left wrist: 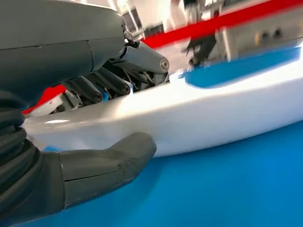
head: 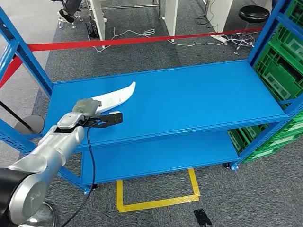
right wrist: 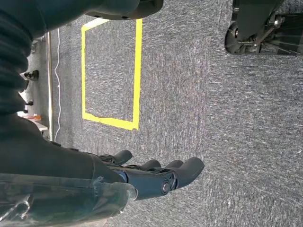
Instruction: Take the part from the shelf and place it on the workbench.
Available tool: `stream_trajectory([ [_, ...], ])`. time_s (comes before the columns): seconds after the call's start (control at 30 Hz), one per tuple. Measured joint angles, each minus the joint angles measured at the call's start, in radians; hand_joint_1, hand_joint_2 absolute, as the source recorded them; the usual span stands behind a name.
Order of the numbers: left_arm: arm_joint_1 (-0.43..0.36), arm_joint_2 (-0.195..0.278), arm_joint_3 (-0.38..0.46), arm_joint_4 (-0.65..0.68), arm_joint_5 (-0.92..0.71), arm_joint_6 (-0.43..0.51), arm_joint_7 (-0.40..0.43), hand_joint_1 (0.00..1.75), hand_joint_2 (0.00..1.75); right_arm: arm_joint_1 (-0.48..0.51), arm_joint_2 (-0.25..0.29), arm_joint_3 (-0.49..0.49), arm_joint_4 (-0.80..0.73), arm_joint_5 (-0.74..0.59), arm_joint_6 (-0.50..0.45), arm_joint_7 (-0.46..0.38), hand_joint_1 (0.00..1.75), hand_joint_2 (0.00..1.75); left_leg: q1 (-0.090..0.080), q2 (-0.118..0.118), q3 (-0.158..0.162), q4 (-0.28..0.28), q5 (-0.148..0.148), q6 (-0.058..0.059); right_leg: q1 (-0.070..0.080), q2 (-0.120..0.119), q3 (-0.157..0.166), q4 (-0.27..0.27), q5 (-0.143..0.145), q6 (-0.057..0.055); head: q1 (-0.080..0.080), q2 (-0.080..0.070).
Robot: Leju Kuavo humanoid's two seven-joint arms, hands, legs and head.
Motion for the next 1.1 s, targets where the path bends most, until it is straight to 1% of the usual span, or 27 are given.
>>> stream_trajectory([
  [0.17, 0.013, 0.000, 0.000, 0.002, -0.002, -0.004, 0.012, 0.00, 1.75, -0.001, 0.000, 0.000, 0.000, 0.000, 0.000, 0.001, 0.00, 1.75, 0.000, 0.000, 0.000, 0.000, 0.000, 0.000, 0.000, -0.001, 0.000, 0.000, 0.000, 0.000, 0.000, 0.000],
  [0.2, 0.016, 0.000, 0.000, 0.002, -0.002, -0.004, 0.015, 0.10, 1.75, -0.001, 0.000, 0.000, 0.000, 0.000, 0.000, 0.001, 0.00, 1.75, 0.000, 0.000, 0.000, 0.000, 0.000, 0.000, 0.000, -0.001, 0.000, 0.000, 0.000, 0.000, 0.000, 0.000],
  [0.3, 0.020, 0.001, 0.000, 0.002, -0.001, -0.011, 0.020, 1.41, 1.75, -0.001, 0.000, 0.000, 0.000, 0.000, 0.000, 0.002, 0.00, 1.75, 0.000, 0.000, 0.000, 0.000, 0.000, 0.000, 0.000, -0.001, 0.000, 0.000, 0.000, 0.000, 0.000, 0.000],
  [0.33, 0.020, 0.001, 0.000, 0.003, -0.001, -0.017, 0.020, 1.75, 1.75, -0.001, 0.000, 0.000, 0.000, 0.000, 0.000, 0.002, 0.00, 1.75, 0.000, 0.000, 0.000, 0.000, 0.000, 0.000, 0.000, -0.001, 0.000, 0.000, 0.000, 0.000, 0.000, 0.000],
  [0.5, 0.021, 0.002, 0.001, 0.005, 0.003, -0.037, 0.021, 1.75, 1.75, -0.001, 0.000, -0.001, 0.000, 0.000, 0.000, 0.002, 0.00, 1.75, 0.000, 0.000, 0.000, 0.000, 0.000, 0.000, 0.000, -0.001, 0.000, 0.000, 0.000, 0.000, 0.000, 0.000],
  [1.1, 0.024, 0.007, 0.004, 0.007, 0.009, -0.049, 0.032, 1.75, 1.75, 0.004, 0.000, -0.001, 0.000, 0.002, 0.001, 0.001, 0.00, 1.75, 0.000, 0.000, 0.001, 0.000, 0.000, 0.000, 0.000, 0.000, 0.001, 0.000, 0.000, 0.000, 0.000, 0.000],
])
